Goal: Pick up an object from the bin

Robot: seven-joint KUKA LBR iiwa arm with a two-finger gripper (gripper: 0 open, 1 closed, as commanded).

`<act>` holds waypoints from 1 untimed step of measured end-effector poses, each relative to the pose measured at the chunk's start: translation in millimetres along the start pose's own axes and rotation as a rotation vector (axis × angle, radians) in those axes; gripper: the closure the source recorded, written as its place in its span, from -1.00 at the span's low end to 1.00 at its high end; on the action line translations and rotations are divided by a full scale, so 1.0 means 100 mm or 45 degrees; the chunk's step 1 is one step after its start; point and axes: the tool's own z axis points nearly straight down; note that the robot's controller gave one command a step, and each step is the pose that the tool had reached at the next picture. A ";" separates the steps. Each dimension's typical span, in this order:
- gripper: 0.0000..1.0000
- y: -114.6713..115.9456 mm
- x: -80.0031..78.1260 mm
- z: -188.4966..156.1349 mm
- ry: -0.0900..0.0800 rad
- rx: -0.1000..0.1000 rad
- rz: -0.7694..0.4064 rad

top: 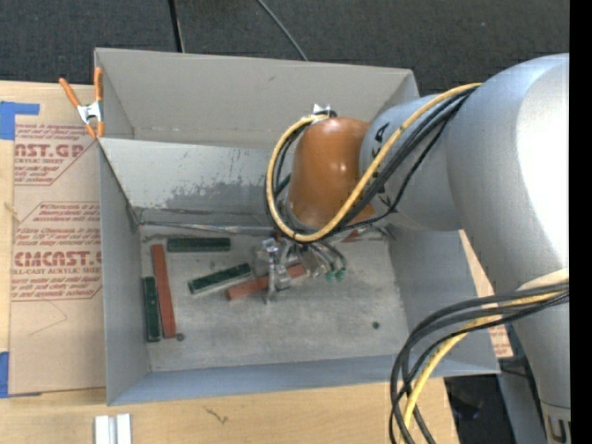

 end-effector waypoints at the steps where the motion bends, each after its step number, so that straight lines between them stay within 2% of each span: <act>1: 1.00 0.00 0.00 -0.02 0.000 0.000 0.000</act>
Offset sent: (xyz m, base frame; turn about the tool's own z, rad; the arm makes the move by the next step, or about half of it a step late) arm 0.0001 0.0001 0.0279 0.0000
